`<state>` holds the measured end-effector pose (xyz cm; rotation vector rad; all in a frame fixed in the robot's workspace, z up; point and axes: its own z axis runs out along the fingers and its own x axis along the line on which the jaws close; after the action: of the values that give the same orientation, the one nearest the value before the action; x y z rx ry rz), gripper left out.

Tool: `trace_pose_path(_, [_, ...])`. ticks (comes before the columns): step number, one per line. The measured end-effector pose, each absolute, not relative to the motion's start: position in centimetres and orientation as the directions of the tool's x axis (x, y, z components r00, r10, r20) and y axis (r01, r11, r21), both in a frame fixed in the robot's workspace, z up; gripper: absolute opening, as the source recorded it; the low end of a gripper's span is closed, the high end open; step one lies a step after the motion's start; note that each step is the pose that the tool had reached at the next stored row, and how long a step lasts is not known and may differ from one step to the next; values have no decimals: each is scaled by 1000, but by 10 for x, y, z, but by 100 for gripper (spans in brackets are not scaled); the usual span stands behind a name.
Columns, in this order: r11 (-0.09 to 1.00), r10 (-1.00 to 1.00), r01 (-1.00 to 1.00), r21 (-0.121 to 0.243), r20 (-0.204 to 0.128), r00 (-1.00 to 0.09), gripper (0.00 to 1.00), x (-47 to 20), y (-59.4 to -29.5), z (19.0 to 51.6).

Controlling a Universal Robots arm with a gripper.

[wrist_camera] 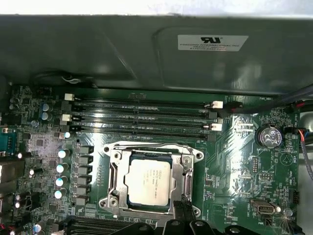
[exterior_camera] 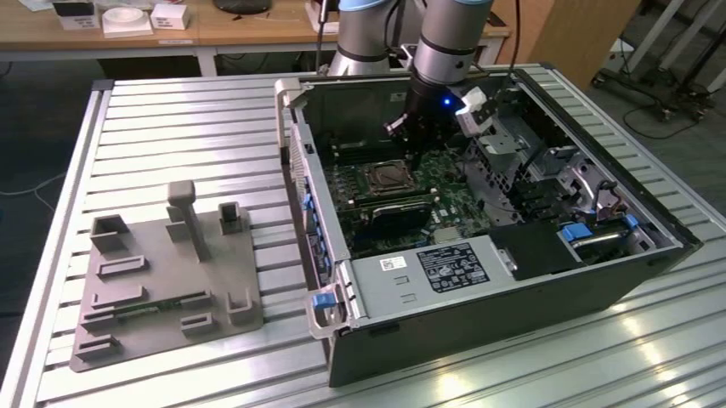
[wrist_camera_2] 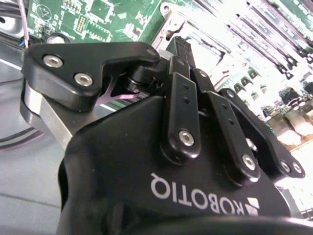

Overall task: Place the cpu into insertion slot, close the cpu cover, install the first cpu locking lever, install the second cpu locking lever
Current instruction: 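Install the second cpu locking lever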

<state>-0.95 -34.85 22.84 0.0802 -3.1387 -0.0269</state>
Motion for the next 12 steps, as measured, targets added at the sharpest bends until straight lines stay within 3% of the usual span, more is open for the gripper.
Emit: trace_pose_path(12, [999,-51,-51,17,2,-999,10,-10,-349,229])
